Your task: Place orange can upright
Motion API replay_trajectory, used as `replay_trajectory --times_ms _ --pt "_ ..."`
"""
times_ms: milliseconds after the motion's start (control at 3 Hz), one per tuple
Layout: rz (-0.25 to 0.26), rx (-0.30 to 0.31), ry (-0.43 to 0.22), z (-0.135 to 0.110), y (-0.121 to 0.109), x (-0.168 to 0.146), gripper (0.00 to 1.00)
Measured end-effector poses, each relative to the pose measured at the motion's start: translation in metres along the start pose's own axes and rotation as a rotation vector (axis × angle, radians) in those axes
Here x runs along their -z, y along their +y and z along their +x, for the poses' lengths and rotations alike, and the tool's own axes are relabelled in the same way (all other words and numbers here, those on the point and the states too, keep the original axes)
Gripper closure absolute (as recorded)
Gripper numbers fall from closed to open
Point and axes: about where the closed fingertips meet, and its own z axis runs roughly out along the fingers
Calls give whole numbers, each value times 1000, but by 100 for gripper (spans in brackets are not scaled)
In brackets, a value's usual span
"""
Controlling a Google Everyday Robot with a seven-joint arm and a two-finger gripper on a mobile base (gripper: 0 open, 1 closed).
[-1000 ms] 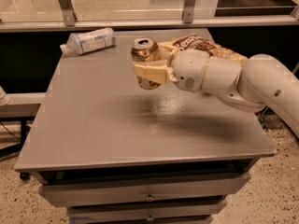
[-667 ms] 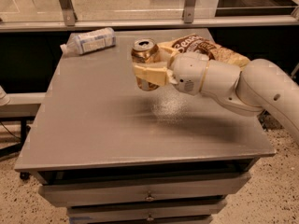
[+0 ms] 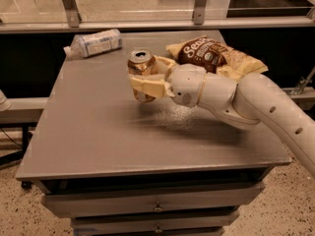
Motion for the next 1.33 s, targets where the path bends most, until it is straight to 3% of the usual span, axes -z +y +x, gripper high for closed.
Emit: replay_trajectory --times_ms 667,1333 --pt "-35 9 78 20 10 6 100" --pt "-13 -38 65 40 16 8 58"
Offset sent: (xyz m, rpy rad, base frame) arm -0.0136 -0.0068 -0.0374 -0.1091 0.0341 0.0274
